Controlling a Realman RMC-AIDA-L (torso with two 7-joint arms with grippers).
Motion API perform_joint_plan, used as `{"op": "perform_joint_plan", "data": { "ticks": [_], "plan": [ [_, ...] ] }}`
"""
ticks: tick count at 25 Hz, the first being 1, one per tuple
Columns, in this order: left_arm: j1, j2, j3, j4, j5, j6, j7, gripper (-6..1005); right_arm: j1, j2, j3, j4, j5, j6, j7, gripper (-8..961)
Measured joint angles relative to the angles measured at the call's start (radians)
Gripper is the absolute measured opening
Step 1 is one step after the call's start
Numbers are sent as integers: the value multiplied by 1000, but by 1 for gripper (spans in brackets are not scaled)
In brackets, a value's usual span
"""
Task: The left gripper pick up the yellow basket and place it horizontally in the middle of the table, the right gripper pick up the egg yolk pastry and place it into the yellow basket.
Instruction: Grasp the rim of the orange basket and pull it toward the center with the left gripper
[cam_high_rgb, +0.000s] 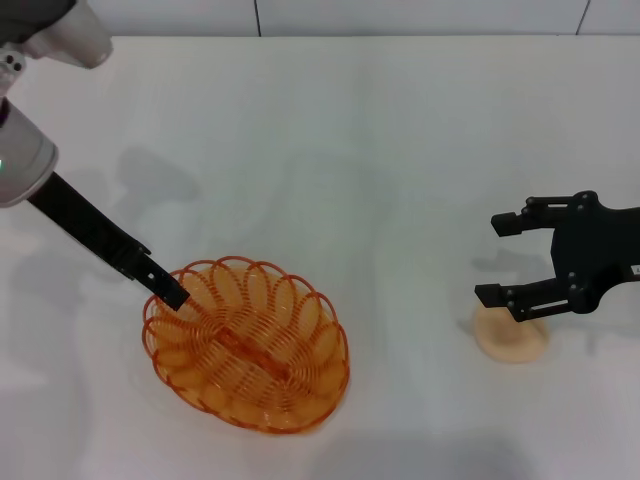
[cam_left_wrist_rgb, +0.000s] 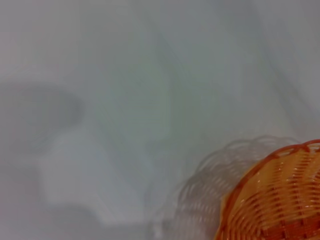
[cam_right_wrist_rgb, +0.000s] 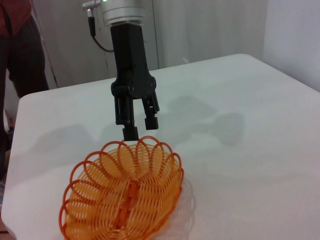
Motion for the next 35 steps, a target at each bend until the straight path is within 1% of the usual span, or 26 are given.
{"op": "perform_joint_plan", "data": {
  "ticks": [10,16,20,26,31,35],
  "plan": [
    [-8,-32,7,-22,15,-21,-49,863,-1,0,-2,6,1,3,-2,841],
    [-15,-31,16,-28,18,-20,-75,863,-1,0,-3,7,2,3,-3,841],
    [-17,-29,37,-29,40,-31,-89,863,-3,0,-4,7,2,3,-4,841],
    [-26,-39,78,-31,67,-39,-95,862,-5,0,-7,6,2,3,-5,841],
    [-32,-43,90,-35,69,-40,-99,862,-9,0,-7,7,8,3,-7,841],
    [-40,-45,92,-68,76,-53,-100,862,-11,0,-7,8,9,3,-7,842]
  ]
}}
